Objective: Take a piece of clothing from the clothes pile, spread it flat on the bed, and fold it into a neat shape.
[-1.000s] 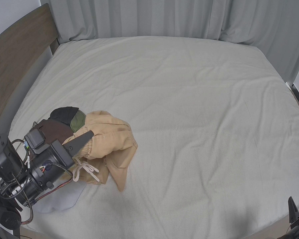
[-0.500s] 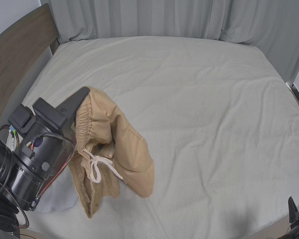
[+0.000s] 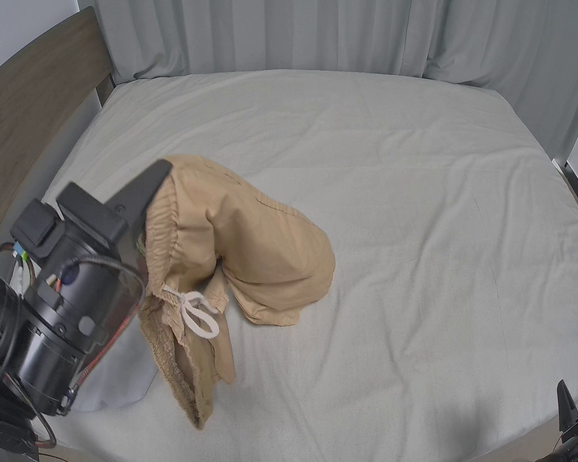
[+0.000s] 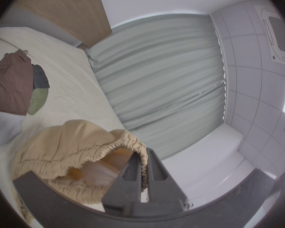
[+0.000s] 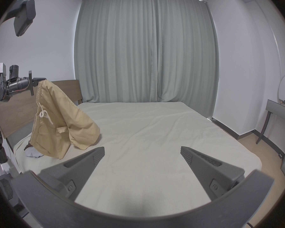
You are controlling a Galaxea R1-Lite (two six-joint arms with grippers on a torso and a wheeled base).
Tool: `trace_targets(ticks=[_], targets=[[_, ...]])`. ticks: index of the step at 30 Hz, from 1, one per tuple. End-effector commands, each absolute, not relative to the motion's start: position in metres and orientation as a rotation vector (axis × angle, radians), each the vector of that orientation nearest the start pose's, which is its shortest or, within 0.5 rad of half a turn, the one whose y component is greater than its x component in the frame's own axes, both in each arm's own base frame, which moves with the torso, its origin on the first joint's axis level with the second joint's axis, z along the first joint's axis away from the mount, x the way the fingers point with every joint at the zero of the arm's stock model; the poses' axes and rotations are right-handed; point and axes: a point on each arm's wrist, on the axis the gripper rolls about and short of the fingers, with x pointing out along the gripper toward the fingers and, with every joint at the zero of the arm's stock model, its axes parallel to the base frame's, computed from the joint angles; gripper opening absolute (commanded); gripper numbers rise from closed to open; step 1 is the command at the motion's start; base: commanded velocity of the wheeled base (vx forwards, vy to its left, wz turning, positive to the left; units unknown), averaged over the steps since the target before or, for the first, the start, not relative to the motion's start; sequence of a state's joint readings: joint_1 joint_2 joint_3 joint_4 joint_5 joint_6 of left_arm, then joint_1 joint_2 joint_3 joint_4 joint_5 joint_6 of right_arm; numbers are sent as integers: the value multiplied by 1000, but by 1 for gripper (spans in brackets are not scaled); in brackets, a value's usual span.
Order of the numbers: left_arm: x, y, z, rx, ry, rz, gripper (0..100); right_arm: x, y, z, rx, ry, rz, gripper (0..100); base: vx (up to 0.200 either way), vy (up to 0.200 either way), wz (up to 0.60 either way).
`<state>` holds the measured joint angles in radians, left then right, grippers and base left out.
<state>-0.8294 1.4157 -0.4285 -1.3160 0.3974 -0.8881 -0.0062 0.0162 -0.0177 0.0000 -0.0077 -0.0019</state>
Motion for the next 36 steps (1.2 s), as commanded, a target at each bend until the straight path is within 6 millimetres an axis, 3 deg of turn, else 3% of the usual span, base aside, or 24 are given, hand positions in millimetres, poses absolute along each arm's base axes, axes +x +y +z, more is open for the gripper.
trace_targets(ticks=[1, 4, 5, 9, 12, 13, 16, 24, 26, 30, 32, 33, 34, 36], targets=[[150, -161, 190, -943, 89, -568, 0, -23, 0, 76, -3, 2, -12, 100, 0, 0, 0], [155, -186, 180, -890, 158, -636, 0, -23, 0, 76, -3, 2, -14, 100, 0, 0, 0], [155, -186, 180, -890, 158, -636, 0, -23, 0, 76, -3, 2, -14, 100, 0, 0, 0], [151, -243, 162, -844, 277, -792, 0, -23, 0, 76, -2, 2, -12, 100, 0, 0, 0], [142, -274, 165, -862, 290, -905, 0, -23, 0, 76, -2, 2, -14, 100, 0, 0, 0], [134, -290, 171, -891, 279, -978, 0, -23, 0, 76, -2, 2, -12, 100, 0, 0, 0], [120, -311, 193, -980, 209, -1113, 0, -23, 0, 76, -3, 2, -12, 100, 0, 0, 0], [118, -314, 247, -1189, 88, -1253, 0, -23, 0, 76, -3, 2, -12, 100, 0, 0, 0], [121, -312, 251, -1203, 81, -1250, 0, -23, 0, 76, -2, 2, -12, 100, 0, 0, 0], [156, -297, 239, -1165, 63, -1132, 0, -23, 0, 76, -3, 2, -12, 100, 0, 0, 0], [182, -283, 218, -1110, 89, -1021, 0, -23, 0, 76, -2, 2, -12, 100, 0, 0, 0], [182, -283, 218, -1110, 89, -1021, 0, -23, 0, 76, -2, 2, -12, 100, 0, 0, 0], [197, -271, 197, -1072, 117, -941, 0, -23, 0, 76, -2, 2, -12, 100, 0, 0, 0], [205, -262, 177, -1035, 148, -880, 0, -23, 0, 76, -2, 2, -12, 100, 0, 0, 0]])
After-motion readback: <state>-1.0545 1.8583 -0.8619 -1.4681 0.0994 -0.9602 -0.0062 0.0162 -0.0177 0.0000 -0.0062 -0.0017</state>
